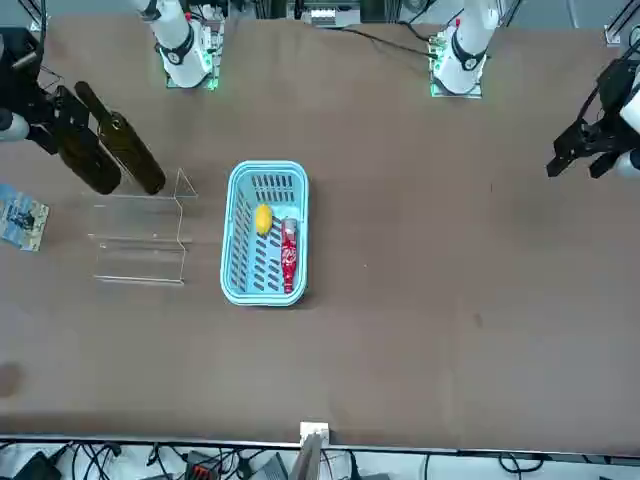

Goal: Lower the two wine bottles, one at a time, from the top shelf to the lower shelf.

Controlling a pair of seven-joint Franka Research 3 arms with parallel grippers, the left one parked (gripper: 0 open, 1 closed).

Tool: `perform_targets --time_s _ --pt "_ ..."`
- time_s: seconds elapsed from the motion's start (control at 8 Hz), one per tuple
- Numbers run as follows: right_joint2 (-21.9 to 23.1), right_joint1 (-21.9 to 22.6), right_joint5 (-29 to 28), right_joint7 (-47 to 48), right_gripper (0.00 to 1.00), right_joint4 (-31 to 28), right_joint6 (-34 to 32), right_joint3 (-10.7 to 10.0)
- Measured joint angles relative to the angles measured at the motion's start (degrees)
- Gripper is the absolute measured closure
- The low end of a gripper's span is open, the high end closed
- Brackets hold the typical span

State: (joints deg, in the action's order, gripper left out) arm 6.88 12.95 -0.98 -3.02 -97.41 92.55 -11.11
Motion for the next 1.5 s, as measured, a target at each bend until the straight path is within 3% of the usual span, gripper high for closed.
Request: perform_targets --time_s 0.75,1.25,1.5 --pt "0.5 0.0 0.0 2.6 0.0 0.0 -2.5 -0.1" --pt "3.2 0.2 0.3 6.2 0.0 -0.9 -7.5 3.5" --pt "5.4 0.2 2.1 6.0 0.0 -3.5 -7.6 3.8"
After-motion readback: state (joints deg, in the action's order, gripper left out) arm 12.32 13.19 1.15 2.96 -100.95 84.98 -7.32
